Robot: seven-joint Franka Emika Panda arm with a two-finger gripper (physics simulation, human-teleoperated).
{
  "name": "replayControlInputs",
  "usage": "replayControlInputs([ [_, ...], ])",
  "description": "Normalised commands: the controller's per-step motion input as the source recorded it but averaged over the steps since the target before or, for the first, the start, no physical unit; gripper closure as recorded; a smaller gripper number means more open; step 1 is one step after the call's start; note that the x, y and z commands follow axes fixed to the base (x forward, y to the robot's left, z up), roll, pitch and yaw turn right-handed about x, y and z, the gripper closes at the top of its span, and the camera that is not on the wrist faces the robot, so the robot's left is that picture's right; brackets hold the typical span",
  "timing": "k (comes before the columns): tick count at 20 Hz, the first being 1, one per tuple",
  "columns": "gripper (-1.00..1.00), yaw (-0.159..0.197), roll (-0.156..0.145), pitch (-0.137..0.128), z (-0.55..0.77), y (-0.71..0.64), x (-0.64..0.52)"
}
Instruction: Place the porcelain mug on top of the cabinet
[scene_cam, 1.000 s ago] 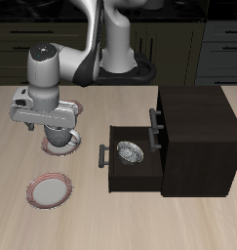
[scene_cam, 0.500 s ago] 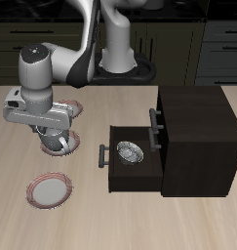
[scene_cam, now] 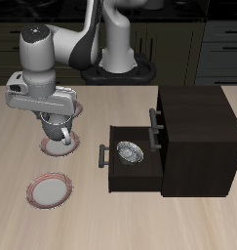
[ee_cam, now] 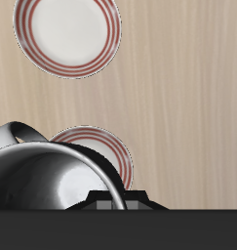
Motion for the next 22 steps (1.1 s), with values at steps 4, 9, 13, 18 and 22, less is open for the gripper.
replayControlInputs([
  [4,1.0,-0.024,0.013,-0.066,0.63,0.2,-0.17],
  [9,1.0,-0.005,0.006,-0.073,0.7,0.26,-0.21],
  [13,1.0,-0.013,-0.014,-0.055,0.48,0.12,-0.15],
  [18,1.0,-0.015,-0.009,-0.043,0.42,0.1,-0.1],
  [22,1.0,0.024,0.025,-0.025,0.29,0.35,-0.06],
])
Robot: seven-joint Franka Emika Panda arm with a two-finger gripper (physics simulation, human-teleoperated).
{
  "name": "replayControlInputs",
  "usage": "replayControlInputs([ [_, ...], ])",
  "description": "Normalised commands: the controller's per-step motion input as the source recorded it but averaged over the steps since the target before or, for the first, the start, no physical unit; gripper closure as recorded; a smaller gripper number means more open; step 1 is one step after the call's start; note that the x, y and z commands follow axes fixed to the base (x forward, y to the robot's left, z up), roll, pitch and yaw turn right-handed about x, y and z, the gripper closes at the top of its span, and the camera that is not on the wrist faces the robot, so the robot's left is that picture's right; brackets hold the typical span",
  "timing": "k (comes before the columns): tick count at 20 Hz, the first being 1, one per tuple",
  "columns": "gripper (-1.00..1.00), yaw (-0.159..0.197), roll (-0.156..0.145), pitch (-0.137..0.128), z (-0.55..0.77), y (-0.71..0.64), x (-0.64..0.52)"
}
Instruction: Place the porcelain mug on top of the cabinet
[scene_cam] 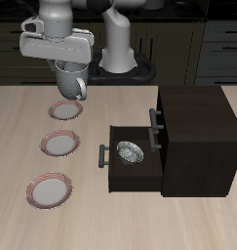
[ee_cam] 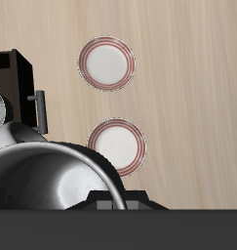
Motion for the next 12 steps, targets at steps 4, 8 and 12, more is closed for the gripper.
replayControlInputs([
  [4,1.0,-0.009,0.004,-0.024,0.18,0.27,-0.06],
  [8,1.0,0.014,0.01,-0.012,0.17,0.45,-0.05],
  [12,1.0,-0.001,-0.004,-0.013,0.19,0.53,0.03],
])
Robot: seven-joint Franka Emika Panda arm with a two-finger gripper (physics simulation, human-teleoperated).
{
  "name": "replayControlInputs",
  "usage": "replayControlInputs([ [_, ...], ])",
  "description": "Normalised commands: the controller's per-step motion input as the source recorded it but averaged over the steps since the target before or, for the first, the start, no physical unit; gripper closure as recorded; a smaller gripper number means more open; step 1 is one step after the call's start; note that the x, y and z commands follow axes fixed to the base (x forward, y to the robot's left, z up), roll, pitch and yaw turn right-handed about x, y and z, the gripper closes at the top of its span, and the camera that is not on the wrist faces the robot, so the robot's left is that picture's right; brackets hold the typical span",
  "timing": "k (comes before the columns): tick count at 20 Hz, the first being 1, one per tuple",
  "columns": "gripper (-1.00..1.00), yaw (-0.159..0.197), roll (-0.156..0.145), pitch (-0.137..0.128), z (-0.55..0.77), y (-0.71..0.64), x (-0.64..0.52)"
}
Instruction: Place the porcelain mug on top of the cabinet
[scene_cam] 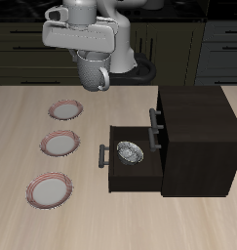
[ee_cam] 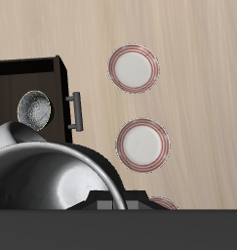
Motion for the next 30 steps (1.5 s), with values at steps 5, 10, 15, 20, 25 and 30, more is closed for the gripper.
replayControlInputs([
  [5,1.0,0.012,0.031,-0.019,0.26,0.73,0.04],
  [10,1.0,-0.013,0.029,-0.011,0.2,0.54,0.09],
  [15,1.0,-0.011,0.016,-0.004,0.13,0.43,0.17],
  [20,1.0,-0.022,0.029,0.027,0.02,0.53,0.24],
  [25,1.0,0.013,0.042,-0.004,0.03,0.45,0.1],
  [30,1.0,-0.002,0.062,0.014,-0.02,0.45,0.03],
])
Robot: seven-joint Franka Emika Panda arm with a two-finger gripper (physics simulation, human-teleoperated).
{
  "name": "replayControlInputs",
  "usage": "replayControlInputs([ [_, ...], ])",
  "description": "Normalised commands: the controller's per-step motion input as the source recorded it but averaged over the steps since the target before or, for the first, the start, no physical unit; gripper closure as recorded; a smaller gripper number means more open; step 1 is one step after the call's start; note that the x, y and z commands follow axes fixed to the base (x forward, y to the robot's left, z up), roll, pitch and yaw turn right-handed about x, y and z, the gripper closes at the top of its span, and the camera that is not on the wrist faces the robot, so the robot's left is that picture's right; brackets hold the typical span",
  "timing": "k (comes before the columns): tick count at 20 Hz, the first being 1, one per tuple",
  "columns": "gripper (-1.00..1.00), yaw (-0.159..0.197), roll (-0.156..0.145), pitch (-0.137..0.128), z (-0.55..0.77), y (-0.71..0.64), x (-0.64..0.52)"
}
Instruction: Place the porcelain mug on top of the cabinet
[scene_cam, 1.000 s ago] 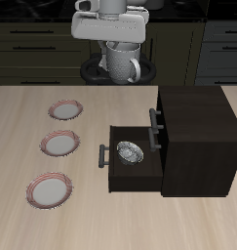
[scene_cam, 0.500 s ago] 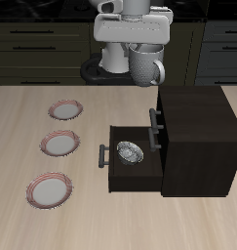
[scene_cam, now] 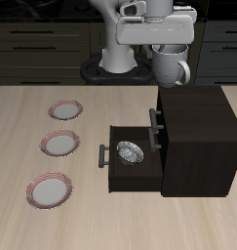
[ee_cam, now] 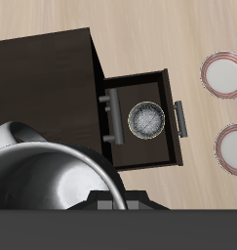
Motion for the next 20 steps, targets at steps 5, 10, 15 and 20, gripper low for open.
replayControlInputs([
  [5,1.0,0.012,0.04,-0.009,0.02,0.47,0.08],
  [10,1.0,0.006,-0.005,-0.001,0.04,0.25,0.16],
  [15,1.0,0.02,0.009,-0.02,0.07,0.3,0.19],
  [20,1.0,-0.03,-0.003,0.035,-0.09,0.16,0.21],
])
